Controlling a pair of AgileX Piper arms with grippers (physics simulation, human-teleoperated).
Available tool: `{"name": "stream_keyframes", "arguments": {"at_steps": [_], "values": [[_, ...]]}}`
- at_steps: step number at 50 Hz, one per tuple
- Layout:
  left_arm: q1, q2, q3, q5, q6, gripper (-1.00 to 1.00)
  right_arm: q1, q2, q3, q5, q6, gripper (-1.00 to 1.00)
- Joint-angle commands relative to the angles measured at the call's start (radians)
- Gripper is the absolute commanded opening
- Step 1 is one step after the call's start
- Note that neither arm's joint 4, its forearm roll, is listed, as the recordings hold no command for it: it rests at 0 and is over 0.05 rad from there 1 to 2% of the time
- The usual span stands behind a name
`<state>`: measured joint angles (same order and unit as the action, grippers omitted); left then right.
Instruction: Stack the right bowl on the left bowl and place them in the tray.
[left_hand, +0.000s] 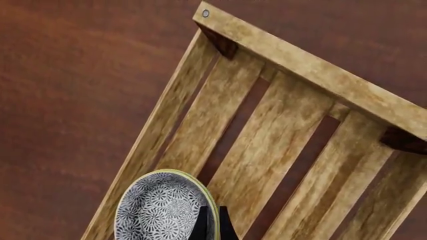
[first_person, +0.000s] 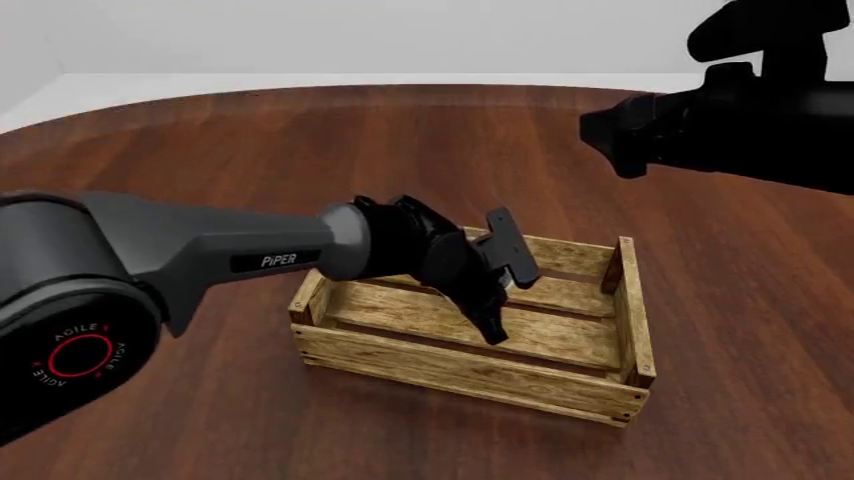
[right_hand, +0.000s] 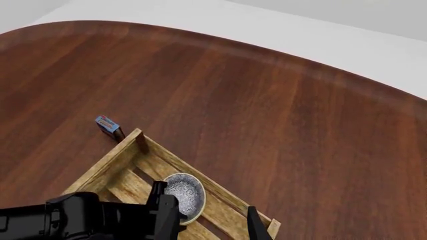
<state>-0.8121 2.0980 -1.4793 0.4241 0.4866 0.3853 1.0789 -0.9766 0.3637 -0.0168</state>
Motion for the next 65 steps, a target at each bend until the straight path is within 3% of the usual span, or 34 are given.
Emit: {"name": "stream_keyframes", "arguments": {"at_steps": [1, 8, 9, 31, 52, 65], "values": [[0.01, 0.017, 0.028, -0.041, -0.032, -1.0, 0.002, 0.005, -0.001, 0.001, -0.002, 1.0], [0.013, 0.019, 0.032, -0.041, -0.03, -1.0, 0.002, 0.008, -0.001, 0.001, -0.004, 1.0], [0.014, 0.018, 0.034, -0.042, -0.028, 1.0, 0.004, 0.008, -0.001, 0.0, -0.003, 1.0], [0.026, -0.005, 0.052, -0.048, -0.009, 1.0, 0.003, 0.007, 0.001, -0.001, -0.005, 1.0], [0.089, -0.198, 0.192, -0.104, 0.052, 1.0, 0.007, 0.011, 0.001, -0.001, -0.007, 1.0], [0.106, -0.324, 0.261, -0.136, 0.013, 1.0, 0.005, 0.023, 0.0, -0.007, -0.009, 1.0]]}}
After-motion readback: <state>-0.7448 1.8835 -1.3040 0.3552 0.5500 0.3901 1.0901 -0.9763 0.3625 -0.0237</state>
